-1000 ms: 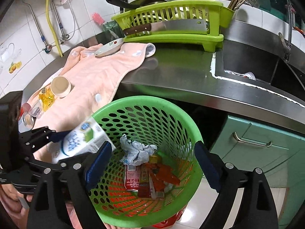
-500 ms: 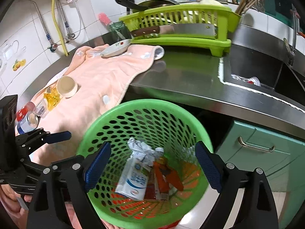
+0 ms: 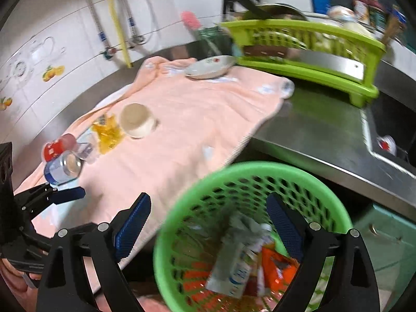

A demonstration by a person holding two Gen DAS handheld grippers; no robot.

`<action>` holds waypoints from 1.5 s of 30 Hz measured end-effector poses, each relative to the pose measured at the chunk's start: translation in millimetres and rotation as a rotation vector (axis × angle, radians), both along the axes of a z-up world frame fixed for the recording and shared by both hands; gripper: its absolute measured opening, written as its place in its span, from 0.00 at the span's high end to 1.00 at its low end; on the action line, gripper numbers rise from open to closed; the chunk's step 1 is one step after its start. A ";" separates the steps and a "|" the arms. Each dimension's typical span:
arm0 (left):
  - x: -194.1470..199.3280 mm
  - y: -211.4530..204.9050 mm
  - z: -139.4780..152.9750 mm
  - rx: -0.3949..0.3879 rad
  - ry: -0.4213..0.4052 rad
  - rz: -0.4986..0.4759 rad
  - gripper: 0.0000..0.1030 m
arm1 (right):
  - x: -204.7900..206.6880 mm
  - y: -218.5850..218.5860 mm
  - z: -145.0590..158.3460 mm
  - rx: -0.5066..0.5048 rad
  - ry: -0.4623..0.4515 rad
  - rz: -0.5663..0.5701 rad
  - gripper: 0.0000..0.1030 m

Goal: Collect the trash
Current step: 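Move both grippers back over the cans and cups on the towel, then grasp the white paper cup with the right gripper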

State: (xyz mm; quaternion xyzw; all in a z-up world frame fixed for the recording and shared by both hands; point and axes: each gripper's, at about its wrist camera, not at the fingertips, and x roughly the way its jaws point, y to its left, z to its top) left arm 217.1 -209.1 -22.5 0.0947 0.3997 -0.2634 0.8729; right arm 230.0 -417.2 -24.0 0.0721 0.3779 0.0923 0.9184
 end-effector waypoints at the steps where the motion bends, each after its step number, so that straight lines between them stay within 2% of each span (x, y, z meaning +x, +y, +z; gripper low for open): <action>1: -0.2 8.7 1.8 -0.002 -0.005 0.014 0.30 | 4.2 7.1 1.7 -0.003 -0.003 0.014 0.15; 14: 8.1 101.9 18.5 -0.018 -0.048 0.180 0.29 | 61.6 93.5 16.9 -0.054 -0.026 0.180 0.12; 24: 13.3 172.2 29.9 -0.013 -0.101 0.289 0.24 | 111.6 126.3 14.0 -0.059 -0.017 0.237 0.12; 34: 27.6 191.4 21.3 0.052 -0.112 0.250 0.23 | 169.2 142.4 2.5 -0.107 0.005 0.251 0.11; 45: 45.0 198.1 11.9 0.048 -0.087 0.179 0.21 | 210.9 150.5 -21.3 -0.128 0.072 0.250 0.11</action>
